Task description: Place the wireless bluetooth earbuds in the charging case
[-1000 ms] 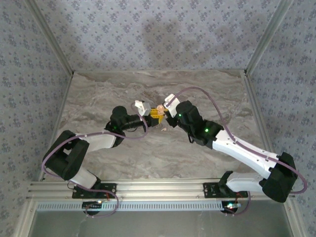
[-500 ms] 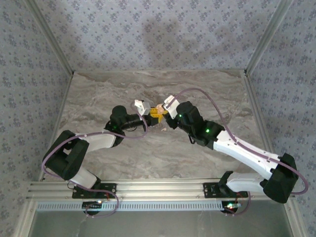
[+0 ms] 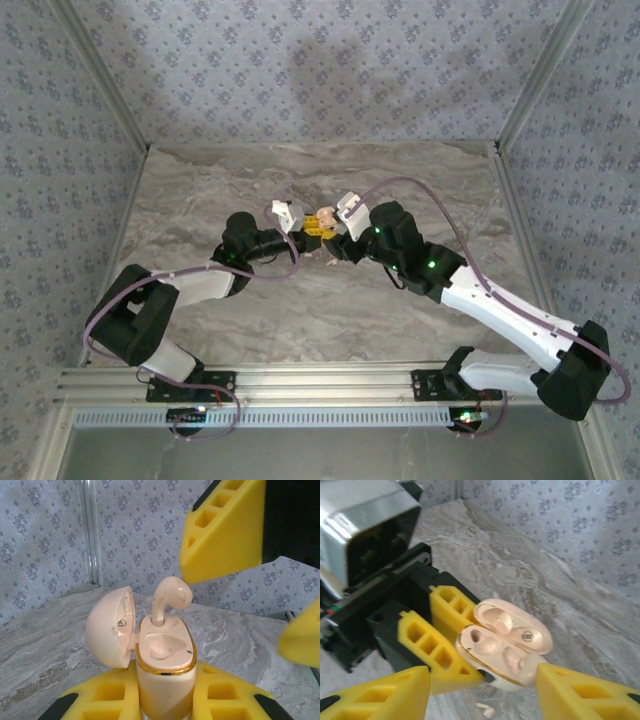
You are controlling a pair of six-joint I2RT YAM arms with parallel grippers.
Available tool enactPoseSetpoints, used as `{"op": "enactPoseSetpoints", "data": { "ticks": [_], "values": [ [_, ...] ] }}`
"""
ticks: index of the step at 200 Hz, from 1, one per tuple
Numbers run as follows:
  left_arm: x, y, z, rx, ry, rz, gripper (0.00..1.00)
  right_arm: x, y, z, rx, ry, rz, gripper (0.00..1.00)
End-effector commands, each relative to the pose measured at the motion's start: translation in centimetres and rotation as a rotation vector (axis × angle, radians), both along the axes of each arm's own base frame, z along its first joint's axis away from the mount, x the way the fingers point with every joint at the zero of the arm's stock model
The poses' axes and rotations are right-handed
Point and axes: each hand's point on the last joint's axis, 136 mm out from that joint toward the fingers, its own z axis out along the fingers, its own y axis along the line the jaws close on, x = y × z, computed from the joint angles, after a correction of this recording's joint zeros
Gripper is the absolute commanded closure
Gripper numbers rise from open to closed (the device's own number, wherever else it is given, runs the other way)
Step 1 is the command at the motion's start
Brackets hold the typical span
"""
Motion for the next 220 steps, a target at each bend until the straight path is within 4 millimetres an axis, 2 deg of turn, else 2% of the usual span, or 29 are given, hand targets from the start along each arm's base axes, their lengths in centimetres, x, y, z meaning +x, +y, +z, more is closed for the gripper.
{"op": "enactPoseSetpoints", "data": {
  "ticks": [1, 28, 61, 104, 143, 171, 220],
  "values": [
    [0.2, 0.2, 2.6, -0.027, -0.086, 0.012, 0.81, -1.2, 0.8, 2.0, 0.100, 0.051, 0.083, 0.39],
    [0.1, 0.2, 2.4, -0.016, -0.089, 0.010, 0.81, -1.2, 0.7, 2.7, 0.166, 0.106, 0.110, 0.38],
    [0.0, 0.2, 2.2, -0.006, -0.096, 0.007, 0.81, -0.4, -0.4, 3.5, 0.268, 0.184, 0.086, 0.38],
    [-0.2, 0.3, 2.1, 0.001, -0.101, 0.004, 0.81, 1.2, -2.5, 2.7, 0.402, 0.346, 0.017, 0.40],
    [-0.3, 0.2, 2.1, 0.002, -0.102, -0.001, 0.81, 2.1, -3.4, 2.2, 0.508, 0.459, 0.008, 0.50],
    [-0.3, 0.3, 2.2, 0.001, -0.103, -0.001, 0.81, 2.1, -2.8, 1.9, 0.528, 0.508, 0.038, 0.61],
    [-0.3, 0.2, 2.3, 0.000, -0.102, -0.003, 0.81, 2.1, -2.2, 0.9, 0.524, 0.555, 0.058, 0.73]
  ]
}}
